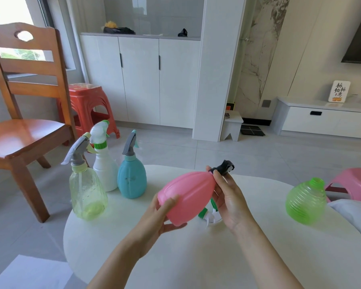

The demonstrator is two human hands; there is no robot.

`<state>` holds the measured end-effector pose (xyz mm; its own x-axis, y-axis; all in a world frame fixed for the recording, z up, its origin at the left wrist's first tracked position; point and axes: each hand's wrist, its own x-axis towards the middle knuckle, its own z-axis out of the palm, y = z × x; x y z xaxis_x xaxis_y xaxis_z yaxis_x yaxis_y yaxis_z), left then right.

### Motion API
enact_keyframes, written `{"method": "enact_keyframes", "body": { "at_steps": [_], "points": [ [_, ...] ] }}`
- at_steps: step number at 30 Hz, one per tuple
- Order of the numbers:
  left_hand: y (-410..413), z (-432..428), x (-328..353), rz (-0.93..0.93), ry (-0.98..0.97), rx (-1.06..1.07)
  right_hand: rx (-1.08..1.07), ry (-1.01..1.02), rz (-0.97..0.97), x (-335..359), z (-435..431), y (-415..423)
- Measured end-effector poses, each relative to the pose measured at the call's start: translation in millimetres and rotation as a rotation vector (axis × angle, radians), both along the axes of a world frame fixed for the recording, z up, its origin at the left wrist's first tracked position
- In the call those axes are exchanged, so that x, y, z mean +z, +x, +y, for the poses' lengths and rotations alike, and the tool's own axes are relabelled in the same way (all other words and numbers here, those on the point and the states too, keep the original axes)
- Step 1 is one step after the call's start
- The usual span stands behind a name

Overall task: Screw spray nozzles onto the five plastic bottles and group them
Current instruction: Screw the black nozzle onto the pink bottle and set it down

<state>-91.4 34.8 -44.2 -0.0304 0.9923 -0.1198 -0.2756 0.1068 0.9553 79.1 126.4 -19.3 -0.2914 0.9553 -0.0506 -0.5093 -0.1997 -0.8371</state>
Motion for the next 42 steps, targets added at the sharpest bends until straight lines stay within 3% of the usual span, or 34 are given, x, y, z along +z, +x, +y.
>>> {"method": "enact_keyframes", "body": {
  "at_steps": [11, 17, 20, 24, 28, 32, 42],
  "points": [
    [-0.5, -8.0, -1.3, 0.207, 0.099, 0.224, -0.052, -0.031, 0.056, -2.0, -7.2, -14.2],
    [-4.8, -9.8, -1.7, 0.273, 0.143, 0.246, -0.072, -0.012, 0.013, -0.3, -12.0, -21.5],
    [-3.6, -11.2, -1.0, 0.238, 0.153, 0.258, 0.009, -0.002, -0.123, -0.2, -18.1, -25.1],
    [-3.9, -13.0, 4.1, 0.221, 0.271, 0.328, 0.279, 0.078, -0.266, 2.7, -36.9, -31.6],
    [-2.0, -18.6, 6.5, 0.310, 0.425, 0.314, 0.405, 0.154, -0.227, 4.0, -50.2, -39.0],
    [-20.6, -27.3, 13.6, 0.460, 0.413, 0.338, 0.360, 0.178, -0.202, 10.2, -50.4, -47.7],
    [-124.8, -56.2, 32.1, 0.942, 0.583, 1.024, 0.209, 0.397, -0.574, -8.3, -56.2, -105.2]
  ]
}}
